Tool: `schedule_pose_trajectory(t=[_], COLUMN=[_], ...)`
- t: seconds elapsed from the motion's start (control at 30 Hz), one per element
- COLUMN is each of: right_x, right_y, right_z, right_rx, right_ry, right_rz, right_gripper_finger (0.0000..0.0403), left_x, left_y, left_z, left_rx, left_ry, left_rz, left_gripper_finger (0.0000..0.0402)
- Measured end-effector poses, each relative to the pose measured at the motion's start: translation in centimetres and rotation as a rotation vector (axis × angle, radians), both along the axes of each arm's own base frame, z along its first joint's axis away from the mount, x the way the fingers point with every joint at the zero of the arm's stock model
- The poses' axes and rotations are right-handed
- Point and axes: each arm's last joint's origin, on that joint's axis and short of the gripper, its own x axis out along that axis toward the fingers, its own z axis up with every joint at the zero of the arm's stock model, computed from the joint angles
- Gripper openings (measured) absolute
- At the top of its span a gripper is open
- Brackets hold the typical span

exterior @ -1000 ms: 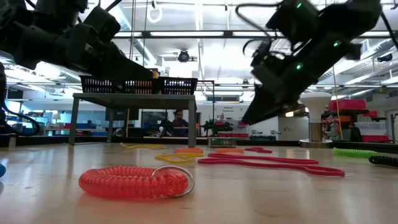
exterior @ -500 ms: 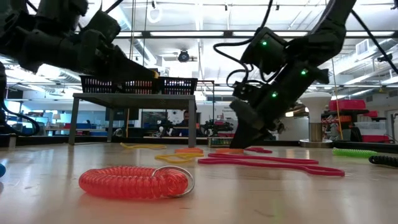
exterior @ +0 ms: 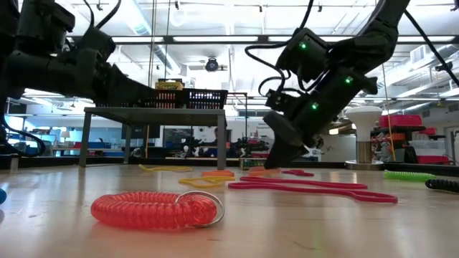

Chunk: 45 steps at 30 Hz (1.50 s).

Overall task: Pick & Place Office Desk Supplies
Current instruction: Put the red rubber band into the right black bin

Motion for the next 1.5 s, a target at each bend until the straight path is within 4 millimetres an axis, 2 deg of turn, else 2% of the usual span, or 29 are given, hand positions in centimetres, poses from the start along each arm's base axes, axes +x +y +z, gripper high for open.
schedule_pose_trajectory(t=[0.23, 0.43, 0.57, 0.83, 0.9, 1.0, 1.27, 1.37, 1.5], right_x=[-0.3, -1.8, -2.5, -2.5, -2.5, -2.4, -2.3, -2.5, -2.7], right_y=[0.0, -0.9, -1.7, -1.9, -2.0, -2.1, -2.1, -1.9, -1.7], right_z=[0.8, 0.1, -0.2, -0.1, -0.1, -0.2, 0.0, 0.9, 3.7], right_rx=[0.018, 0.019, 0.038, 0.021, 0.024, 0.049, 0.044, 0.066, 0.045], right_ry=[-0.01, 0.1, 0.136, 0.136, 0.14, 0.14, 0.158, 0.145, 0.045], right_rz=[-0.03, -0.217, -0.323, -0.32, -0.313, -0.3, -0.219, -0.187, -0.156], right_gripper_finger=[0.0111, 0.017, 0.0189, 0.0196, 0.0191, 0.016, 0.0014, 0.0012, 0.0005], left_x=[0.0, 0.0, 0.0, 0.0, 0.0, 0.0, 0.1, 0.7, 0.9], left_y=[0.0, 0.0, 0.0, -0.1, -0.1, -0.1, 0.0, 0.0, 0.6], left_z=[-0.1, -0.1, -0.1, -0.2, -0.1, -0.2, -0.1, 0.6, 0.8], left_rx=[-0.016, -0.019, -0.02, -0.024, -0.026, -0.025, -0.018, -0.003, 0.034], left_ry=[0.008, 0.009, 0.008, 0.008, 0.007, 0.008, 0.007, -0.019, -0.017], left_rz=[0.0, 0.0, -0.011, -0.033, -0.033, -0.034, -0.023, -0.008, 0.069], left_gripper_finger=[0.0016, 0.0016, 0.0016, 0.0016, 0.0016, 0.0016, 0.0016, 0.0016, 0.001])
